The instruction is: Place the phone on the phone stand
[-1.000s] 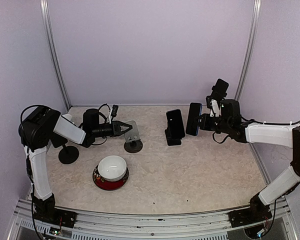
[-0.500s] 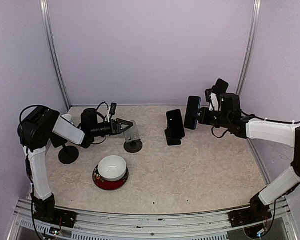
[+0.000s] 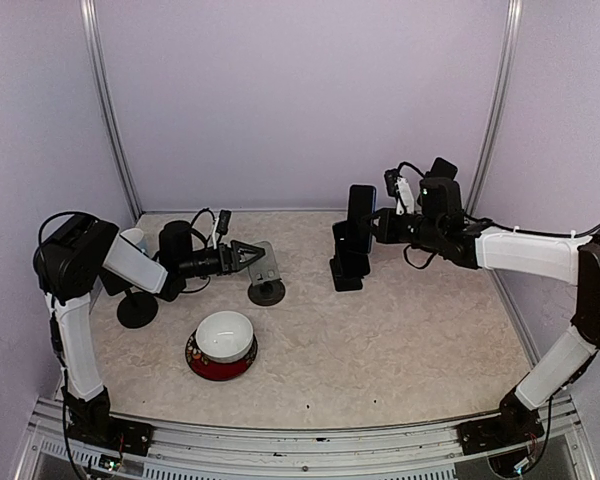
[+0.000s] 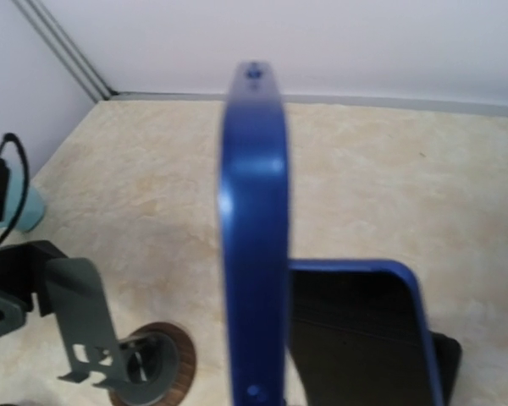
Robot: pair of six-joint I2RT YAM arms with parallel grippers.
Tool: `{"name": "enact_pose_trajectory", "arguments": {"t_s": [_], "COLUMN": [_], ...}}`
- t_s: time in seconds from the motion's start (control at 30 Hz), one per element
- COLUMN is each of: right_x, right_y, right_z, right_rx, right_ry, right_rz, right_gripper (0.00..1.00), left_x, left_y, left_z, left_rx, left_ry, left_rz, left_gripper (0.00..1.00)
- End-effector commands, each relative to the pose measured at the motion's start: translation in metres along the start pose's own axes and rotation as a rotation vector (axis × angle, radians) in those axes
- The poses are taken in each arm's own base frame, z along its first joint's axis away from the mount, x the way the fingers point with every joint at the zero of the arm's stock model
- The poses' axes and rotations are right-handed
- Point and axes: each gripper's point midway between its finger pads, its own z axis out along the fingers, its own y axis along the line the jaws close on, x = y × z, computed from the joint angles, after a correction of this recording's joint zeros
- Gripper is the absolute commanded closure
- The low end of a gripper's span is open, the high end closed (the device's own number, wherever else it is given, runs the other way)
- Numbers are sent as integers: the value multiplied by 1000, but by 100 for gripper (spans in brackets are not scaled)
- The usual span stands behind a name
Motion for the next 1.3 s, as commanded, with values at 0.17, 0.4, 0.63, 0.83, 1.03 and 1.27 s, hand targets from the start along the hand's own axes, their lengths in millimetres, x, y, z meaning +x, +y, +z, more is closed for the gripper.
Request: {"name": "enact_pose_trajectory", "arguments": {"t_s": [0.17,0.4,0.63,0.83,1.03,1.27], "right_x": [-26,-26,-25,-22,-19,-16], "right_y": [37,45,51,50,51,49], "right_z": [0,-2,-1,2,2,0], "right_rx": [-117,-142,-171,-168,-171,-163], "right_ry": [-72,-72,-67,-58,-51,-46], "right_rz": [-86,-116,-126,-131,-129,-135], "right_gripper": [100,100,100,100,100,100], "left_x": [-21,-23,-22,-21,-20,-18], "left_y": [-22,-24,-27,-27,-29,-28], "left_z": [-8,-5,0,0,-1,3], "left_rx": [36,37,46,45,45,45], "left_ry": [-44,-49,-45,-44,-40,-35], "left_rz": [65,62,66,64,66,60], "left_gripper": [10,1,1,1,1,1]}}
